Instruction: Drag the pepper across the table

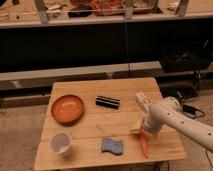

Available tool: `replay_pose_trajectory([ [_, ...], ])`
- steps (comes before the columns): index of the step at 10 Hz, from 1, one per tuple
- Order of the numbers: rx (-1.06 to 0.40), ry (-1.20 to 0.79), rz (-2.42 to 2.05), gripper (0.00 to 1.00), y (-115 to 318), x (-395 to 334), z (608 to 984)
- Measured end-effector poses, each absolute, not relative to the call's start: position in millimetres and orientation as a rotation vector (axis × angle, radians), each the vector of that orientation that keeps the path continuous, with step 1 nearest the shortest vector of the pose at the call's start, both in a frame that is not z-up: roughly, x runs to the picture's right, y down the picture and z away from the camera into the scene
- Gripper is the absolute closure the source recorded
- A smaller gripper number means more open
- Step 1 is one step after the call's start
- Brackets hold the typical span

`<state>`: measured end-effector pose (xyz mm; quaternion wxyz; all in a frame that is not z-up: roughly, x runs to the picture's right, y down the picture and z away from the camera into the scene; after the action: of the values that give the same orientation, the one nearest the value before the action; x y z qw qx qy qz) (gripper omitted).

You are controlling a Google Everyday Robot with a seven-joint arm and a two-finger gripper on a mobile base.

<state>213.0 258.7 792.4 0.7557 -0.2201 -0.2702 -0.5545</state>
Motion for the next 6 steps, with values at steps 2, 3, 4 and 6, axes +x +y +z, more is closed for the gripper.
replay_pose_trajectory([
  [2,-0.488,-0.592,-1.212,0.20,260.6,215.7,794.5],
  [3,-0.489,-0.594,-1.214,0.20,260.9,215.1,795.3],
  [4,-0.490,-0.596,-1.217,0.20,261.0,213.8,795.9],
  [6,-0.489,-0.594,-1.227,0.20,260.1,212.3,797.7],
])
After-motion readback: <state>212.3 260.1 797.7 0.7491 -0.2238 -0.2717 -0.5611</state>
